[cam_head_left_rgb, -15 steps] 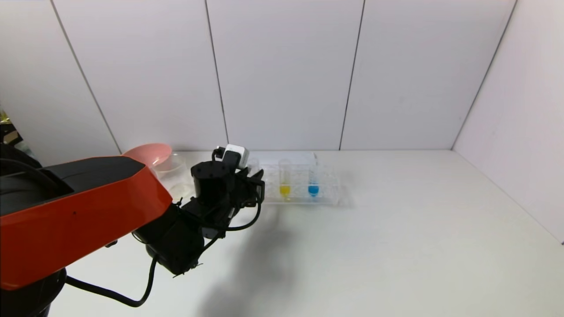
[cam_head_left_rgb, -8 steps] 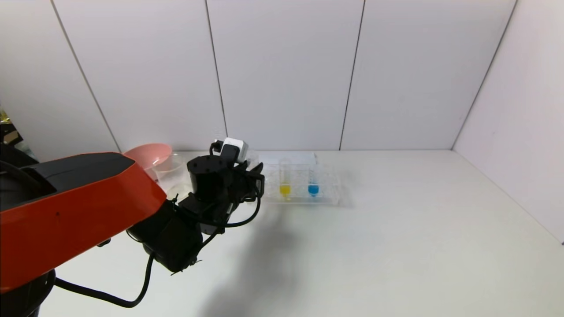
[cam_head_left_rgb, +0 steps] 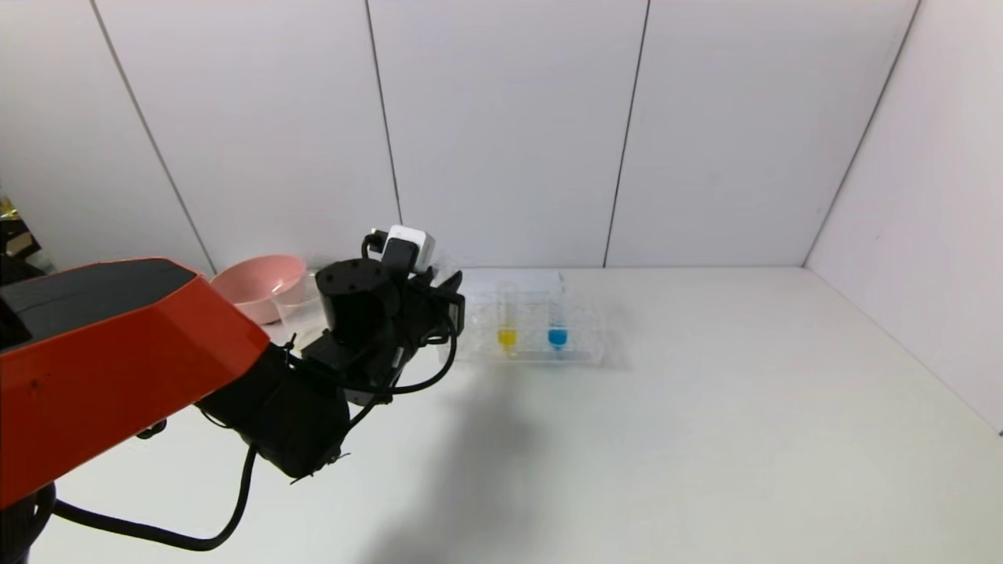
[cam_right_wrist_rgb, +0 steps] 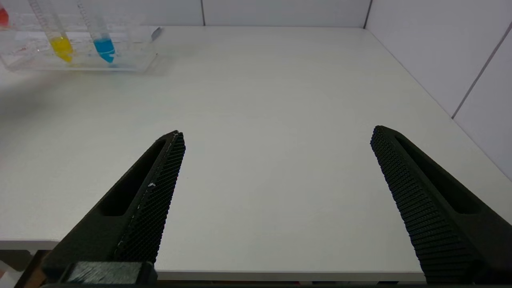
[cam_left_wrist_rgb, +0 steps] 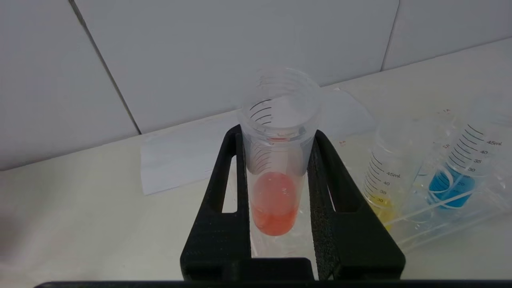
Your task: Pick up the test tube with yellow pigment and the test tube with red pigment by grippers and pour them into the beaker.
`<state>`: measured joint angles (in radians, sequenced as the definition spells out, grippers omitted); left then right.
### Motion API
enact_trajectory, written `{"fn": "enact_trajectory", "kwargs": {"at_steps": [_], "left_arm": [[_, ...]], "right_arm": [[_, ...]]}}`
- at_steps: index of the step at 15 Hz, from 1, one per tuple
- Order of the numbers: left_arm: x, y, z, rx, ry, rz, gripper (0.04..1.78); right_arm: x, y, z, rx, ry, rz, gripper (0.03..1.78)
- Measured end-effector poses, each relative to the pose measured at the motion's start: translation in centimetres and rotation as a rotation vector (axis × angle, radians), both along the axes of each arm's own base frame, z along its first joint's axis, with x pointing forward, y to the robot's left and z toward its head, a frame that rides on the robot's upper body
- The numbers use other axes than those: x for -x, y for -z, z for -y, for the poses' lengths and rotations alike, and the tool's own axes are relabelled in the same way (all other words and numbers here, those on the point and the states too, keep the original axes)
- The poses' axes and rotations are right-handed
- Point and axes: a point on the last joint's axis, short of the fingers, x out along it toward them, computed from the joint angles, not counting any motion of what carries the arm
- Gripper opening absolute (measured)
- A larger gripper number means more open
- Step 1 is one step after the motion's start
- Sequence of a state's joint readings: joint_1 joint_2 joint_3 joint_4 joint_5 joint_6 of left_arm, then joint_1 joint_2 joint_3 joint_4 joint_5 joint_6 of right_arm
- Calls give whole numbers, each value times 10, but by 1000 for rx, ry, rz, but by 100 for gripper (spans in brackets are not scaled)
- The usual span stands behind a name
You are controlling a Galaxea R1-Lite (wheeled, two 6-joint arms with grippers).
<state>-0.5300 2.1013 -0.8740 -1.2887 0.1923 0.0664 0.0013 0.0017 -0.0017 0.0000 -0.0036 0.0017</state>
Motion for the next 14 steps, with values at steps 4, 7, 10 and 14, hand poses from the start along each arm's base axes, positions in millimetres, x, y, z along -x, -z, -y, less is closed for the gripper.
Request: {"fn": "enact_trajectory", "kwargs": {"at_steps": [4,7,10,14], "left_arm": [[4,-21,-2,9,1,38,44],[9,-41,-6,17,0,51,44],[12,-63,-18,20,-19,60,44],[16,-90,-47,20,-82,65,44]], "right_arm": [[0,0,0,0,0,0,170],[0,0,0,0,1,0,170],[0,0,0,0,0,0,170],[0,0,0,0,0,0,170]]}}
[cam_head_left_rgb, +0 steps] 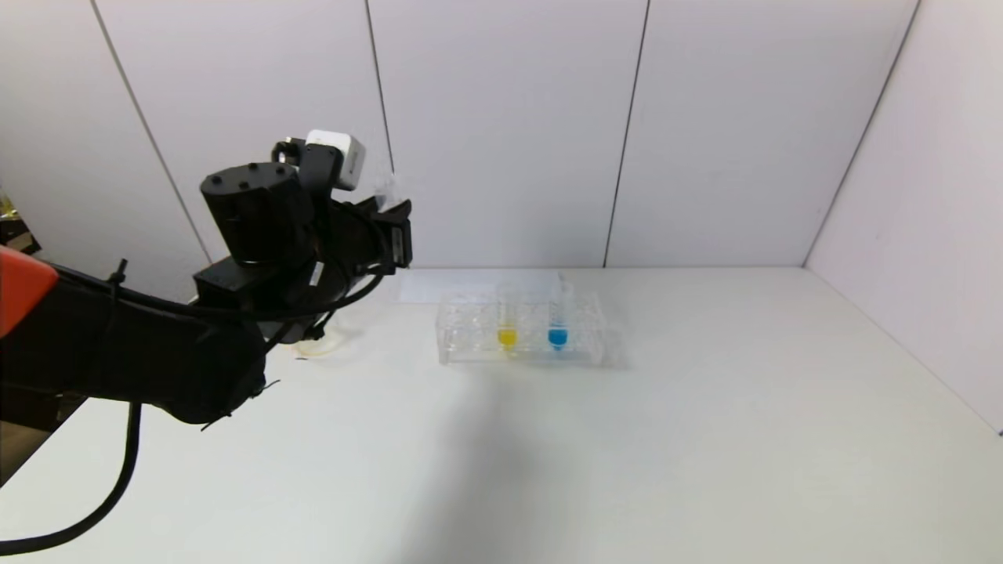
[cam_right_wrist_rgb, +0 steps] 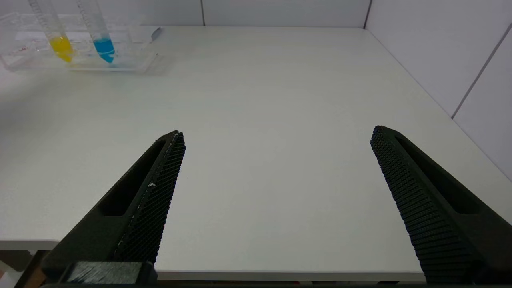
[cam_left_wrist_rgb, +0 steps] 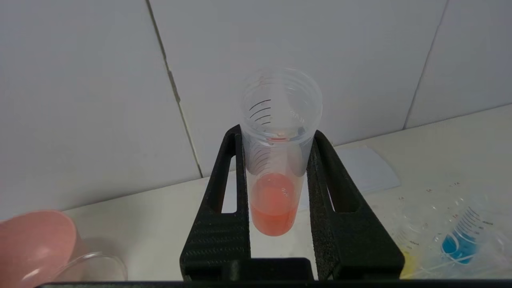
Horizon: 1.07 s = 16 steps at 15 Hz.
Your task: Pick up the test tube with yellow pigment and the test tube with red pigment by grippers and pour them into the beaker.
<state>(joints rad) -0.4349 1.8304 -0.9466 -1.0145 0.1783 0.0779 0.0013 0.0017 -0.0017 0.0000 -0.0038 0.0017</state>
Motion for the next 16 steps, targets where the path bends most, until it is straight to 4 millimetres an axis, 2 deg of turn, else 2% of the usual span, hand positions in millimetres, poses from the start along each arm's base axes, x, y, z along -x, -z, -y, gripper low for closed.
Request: {"fn": "enact_trajectory", "kwargs": {"at_steps": [7,16], "left_arm": [[15,-29,-60,-17,-137,-44,44],[28,-38,-161,-21,-241,-86,44]], "right_arm": [[0,0,0,0,0,0,170],[0,0,0,0,0,0,170]]}}
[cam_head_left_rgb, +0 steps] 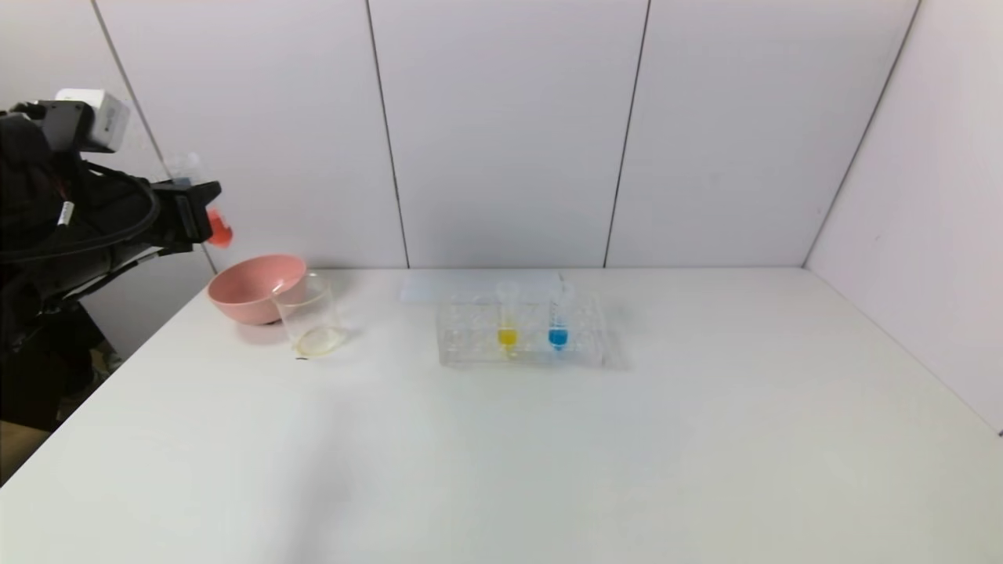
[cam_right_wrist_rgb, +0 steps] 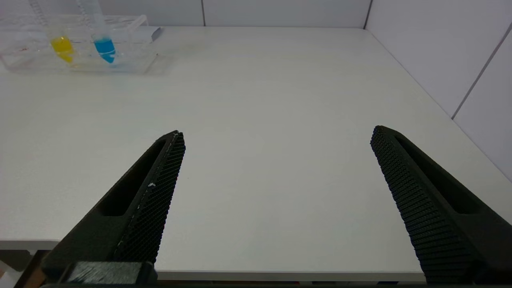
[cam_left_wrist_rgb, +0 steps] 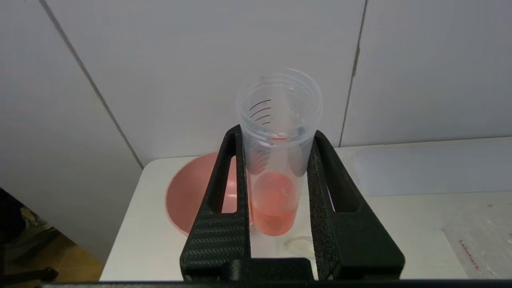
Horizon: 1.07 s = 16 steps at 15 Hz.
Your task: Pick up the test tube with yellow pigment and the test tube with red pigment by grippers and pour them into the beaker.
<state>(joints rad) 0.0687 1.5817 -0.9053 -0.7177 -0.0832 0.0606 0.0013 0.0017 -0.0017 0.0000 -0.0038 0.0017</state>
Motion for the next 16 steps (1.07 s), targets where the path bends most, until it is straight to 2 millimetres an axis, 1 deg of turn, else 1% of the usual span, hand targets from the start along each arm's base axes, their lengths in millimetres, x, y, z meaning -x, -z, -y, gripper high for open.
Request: {"fn": "enact_trajectory", "kwargs": {"at_steps": [3,6,11,16], "left_arm": [[4,1,-26,-1,-33,-18,44],[4,4,-40,-1,-44,-28,44],[-4,15,-45,3,-45,-64,44],[-13,26,-45,-11,33,-103,44]], "right_arm": [[0,0,0,0,0,0,170],[0,0,0,0,0,0,170],[0,0,0,0,-1,0,170],[0,0,0,0,0,0,170]]}}
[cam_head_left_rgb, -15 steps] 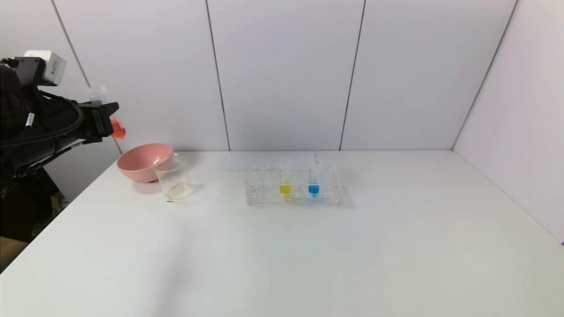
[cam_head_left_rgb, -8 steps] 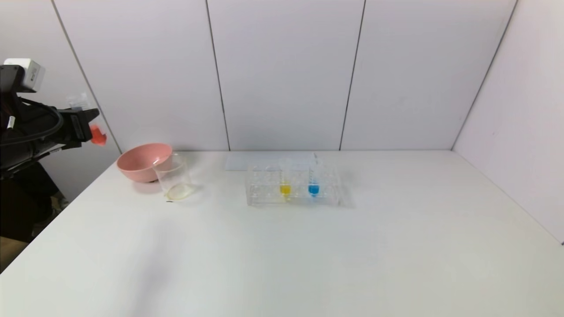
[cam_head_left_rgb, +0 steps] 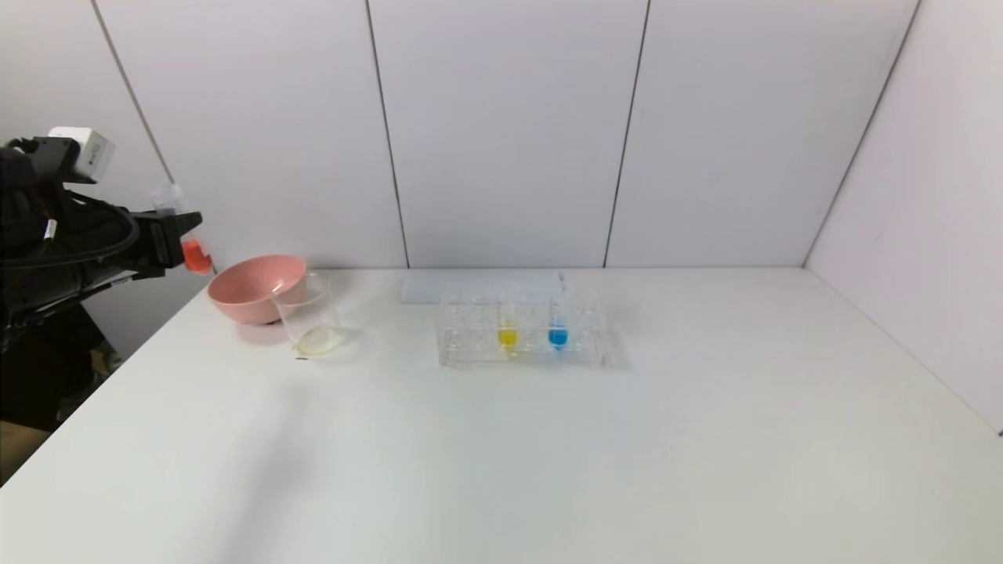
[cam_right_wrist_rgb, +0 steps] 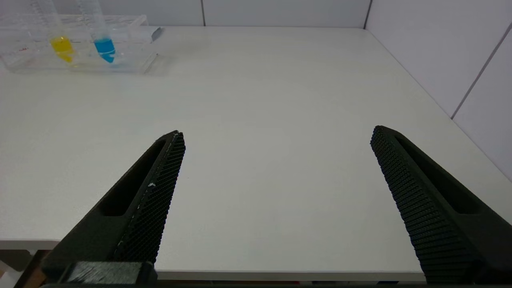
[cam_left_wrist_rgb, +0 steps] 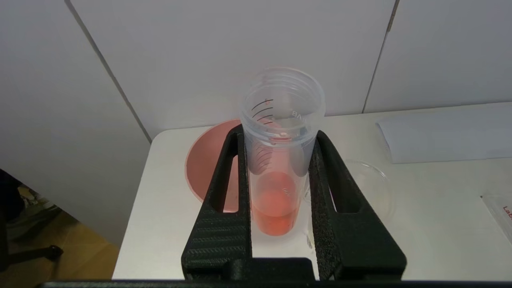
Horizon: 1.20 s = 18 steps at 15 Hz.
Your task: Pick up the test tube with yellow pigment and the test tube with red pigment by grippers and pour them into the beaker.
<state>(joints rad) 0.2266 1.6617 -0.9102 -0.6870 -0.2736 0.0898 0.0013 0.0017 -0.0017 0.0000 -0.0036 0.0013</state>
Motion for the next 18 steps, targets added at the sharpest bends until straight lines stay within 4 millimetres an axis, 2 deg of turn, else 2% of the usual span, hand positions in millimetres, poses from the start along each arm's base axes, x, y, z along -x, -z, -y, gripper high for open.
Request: {"fn": "enact_trajectory", "kwargs": {"at_steps": [10,18], "left_arm": [[-16,26,-2,-61,73,-118,44],[-29,28,-6,-134,127,-196,44]], "right_arm": [[0,0,0,0,0,0,170],[0,0,0,0,0,0,170]]}}
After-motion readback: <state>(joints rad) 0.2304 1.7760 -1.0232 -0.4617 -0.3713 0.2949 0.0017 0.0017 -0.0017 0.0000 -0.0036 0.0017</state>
